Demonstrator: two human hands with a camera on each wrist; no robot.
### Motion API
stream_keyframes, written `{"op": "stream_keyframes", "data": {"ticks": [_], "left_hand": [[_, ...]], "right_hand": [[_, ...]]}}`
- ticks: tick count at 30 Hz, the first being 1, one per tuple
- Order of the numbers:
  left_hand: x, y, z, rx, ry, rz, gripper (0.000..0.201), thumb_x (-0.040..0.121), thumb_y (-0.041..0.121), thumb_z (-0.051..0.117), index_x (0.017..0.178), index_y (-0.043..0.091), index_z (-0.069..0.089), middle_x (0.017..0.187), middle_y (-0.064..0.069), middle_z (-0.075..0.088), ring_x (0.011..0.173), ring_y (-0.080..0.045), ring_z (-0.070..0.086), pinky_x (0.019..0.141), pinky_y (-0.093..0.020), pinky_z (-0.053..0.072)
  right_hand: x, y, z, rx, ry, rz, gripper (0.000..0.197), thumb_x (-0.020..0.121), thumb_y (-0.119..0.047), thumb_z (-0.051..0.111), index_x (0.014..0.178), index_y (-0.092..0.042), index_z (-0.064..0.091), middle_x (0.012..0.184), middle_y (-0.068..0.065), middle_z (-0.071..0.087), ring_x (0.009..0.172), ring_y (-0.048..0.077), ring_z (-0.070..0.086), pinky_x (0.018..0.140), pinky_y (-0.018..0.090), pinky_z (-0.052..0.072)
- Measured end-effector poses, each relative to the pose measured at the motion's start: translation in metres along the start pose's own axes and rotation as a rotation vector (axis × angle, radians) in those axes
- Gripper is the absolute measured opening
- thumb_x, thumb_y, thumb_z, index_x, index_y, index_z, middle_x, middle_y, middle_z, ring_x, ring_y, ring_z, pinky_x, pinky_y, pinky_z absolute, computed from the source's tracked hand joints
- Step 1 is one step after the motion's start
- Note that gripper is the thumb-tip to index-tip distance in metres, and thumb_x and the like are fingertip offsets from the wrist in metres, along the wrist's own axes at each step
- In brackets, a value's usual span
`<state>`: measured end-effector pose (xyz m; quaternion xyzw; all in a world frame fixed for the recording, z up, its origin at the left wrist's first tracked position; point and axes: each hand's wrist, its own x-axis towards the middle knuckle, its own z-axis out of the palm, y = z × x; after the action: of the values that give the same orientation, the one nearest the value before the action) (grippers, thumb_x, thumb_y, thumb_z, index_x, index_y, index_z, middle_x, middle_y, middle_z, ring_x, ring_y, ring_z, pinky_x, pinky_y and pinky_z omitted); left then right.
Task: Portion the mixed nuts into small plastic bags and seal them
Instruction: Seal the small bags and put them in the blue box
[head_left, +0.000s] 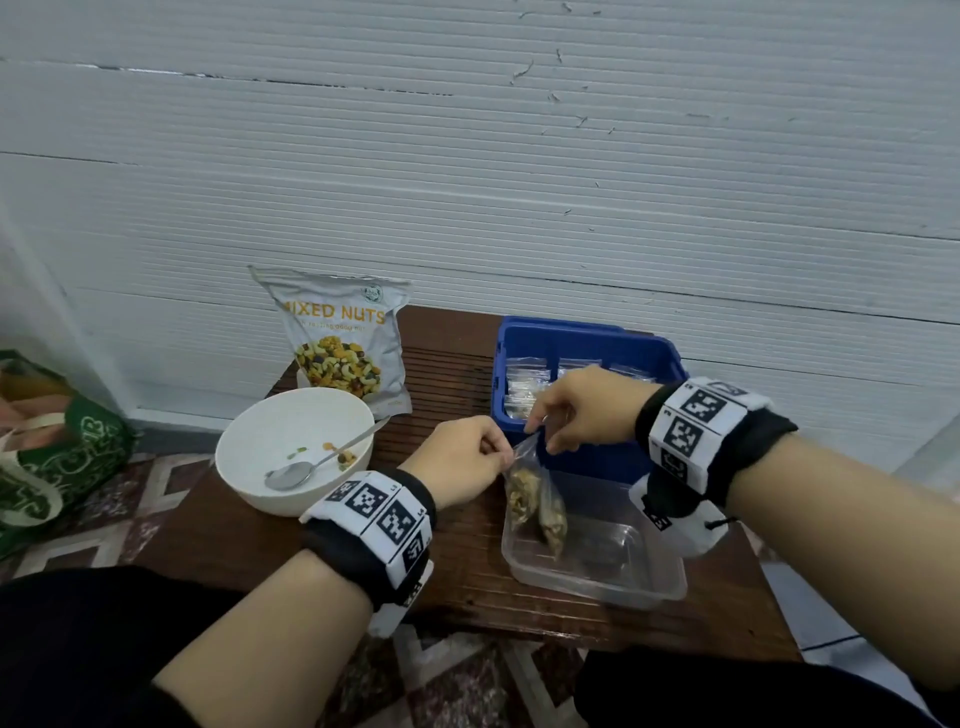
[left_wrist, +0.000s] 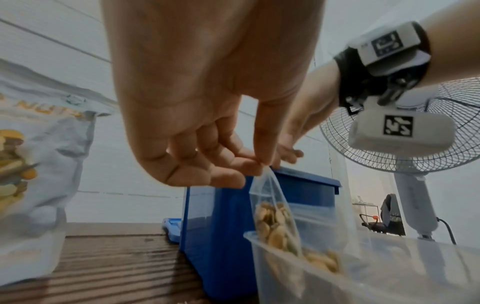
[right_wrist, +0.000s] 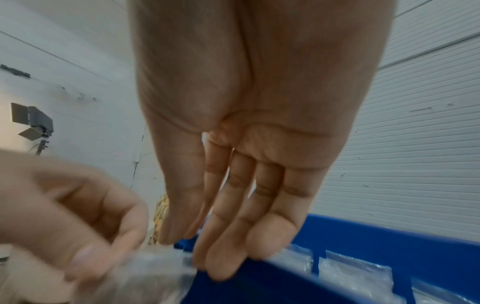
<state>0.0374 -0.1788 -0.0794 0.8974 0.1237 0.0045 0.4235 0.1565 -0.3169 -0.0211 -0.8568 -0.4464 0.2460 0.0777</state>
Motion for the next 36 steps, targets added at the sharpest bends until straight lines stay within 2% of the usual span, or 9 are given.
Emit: {"op": "stream_keyframes", "data": {"ticks": [3,8,13,16,19,23,25,28,36], "left_hand": [[-0.002,0.002,-0.006,-0.002,0.013,0.026,0.015,0.093,0.024,0.060,0.079,0.028,0.058,0.086,0.010,0.060,0.075,-0.004,0.053,0.064,-0.016,0.039],[-0.005,0.001,-0.012,-0.028,0.064,0.064,0.013,0.095,0.022,0.057,0.083,0.027,0.054,0.081,0.011,0.054,0.070,-0.001,0.047,0.061,-0.013,0.036],[-0.006,-0.004,-0.014,-0.026,0.123,0.095,0.008,0.094,0.024,0.059,0.088,0.027,0.055,0.083,0.014,0.055,0.074,0.001,0.050,0.061,-0.008,0.037],[-0.005,-0.005,-0.013,0.019,0.114,0.111,0.005,0.093,0.022,0.061,0.090,0.023,0.058,0.083,0.013,0.056,0.074,0.003,0.050,0.063,-0.004,0.038],[-0.004,-0.005,-0.012,0.086,0.118,0.139,0.004,0.095,0.021,0.058,0.091,0.020,0.058,0.082,0.012,0.056,0.073,0.001,0.049,0.062,-0.002,0.036],[-0.001,-0.005,-0.009,0.146,0.120,0.122,0.009,0.098,0.020,0.052,0.089,0.021,0.055,0.083,0.010,0.052,0.078,-0.007,0.048,0.060,-0.014,0.031],[0.001,-0.006,-0.007,0.130,0.130,0.101,0.009,0.098,0.021,0.051,0.090,0.022,0.053,0.088,0.007,0.053,0.080,-0.009,0.049,0.065,-0.019,0.032],[0.001,-0.007,-0.006,0.060,0.139,0.125,0.006,0.096,0.024,0.055,0.090,0.023,0.054,0.091,0.006,0.054,0.077,-0.004,0.050,0.063,-0.013,0.035],[0.002,-0.007,-0.005,0.112,0.160,0.209,0.013,0.096,0.018,0.053,0.084,0.024,0.051,0.086,0.007,0.050,0.082,-0.009,0.046,0.071,-0.020,0.032]], "right_hand": [[0.000,-0.005,0.009,-0.125,0.056,-0.041,0.027,0.084,-0.022,0.071,0.111,-0.023,0.067,0.076,-0.012,0.060,0.071,0.004,0.055,0.067,0.018,0.042],[-0.002,-0.007,0.013,-0.099,0.169,-0.067,0.017,0.088,-0.025,0.067,0.100,-0.014,0.071,0.087,-0.003,0.064,0.082,0.011,0.056,0.074,0.023,0.043],[-0.005,-0.004,0.009,0.066,0.261,-0.065,0.010,0.083,-0.022,0.073,0.085,-0.013,0.072,0.078,-0.008,0.064,0.070,0.001,0.054,0.063,0.008,0.040],[-0.006,-0.003,0.012,0.064,0.258,-0.044,0.008,0.083,-0.021,0.072,0.080,-0.015,0.069,0.071,-0.013,0.060,0.067,-0.002,0.052,0.060,0.008,0.037],[-0.007,-0.004,0.015,0.067,0.263,-0.047,0.008,0.084,-0.019,0.071,0.081,-0.012,0.069,0.070,-0.012,0.059,0.069,0.001,0.053,0.064,0.012,0.041],[-0.006,-0.008,0.016,0.059,0.282,-0.075,0.008,0.085,-0.014,0.070,0.081,-0.008,0.068,0.079,-0.002,0.065,0.077,0.012,0.059,0.071,0.024,0.048],[-0.005,-0.008,0.016,0.059,0.296,-0.092,0.007,0.086,-0.013,0.069,0.084,-0.006,0.068,0.080,-0.001,0.064,0.076,0.011,0.057,0.068,0.020,0.046],[-0.005,-0.003,0.017,0.108,0.312,-0.098,0.008,0.086,-0.013,0.069,0.085,-0.005,0.069,0.077,-0.006,0.062,0.073,0.006,0.055,0.064,0.012,0.042],[-0.003,-0.001,0.025,0.165,0.345,-0.091,0.012,0.082,-0.029,0.073,0.084,-0.018,0.069,0.078,-0.008,0.063,0.071,0.003,0.053,0.064,0.015,0.042]]}}
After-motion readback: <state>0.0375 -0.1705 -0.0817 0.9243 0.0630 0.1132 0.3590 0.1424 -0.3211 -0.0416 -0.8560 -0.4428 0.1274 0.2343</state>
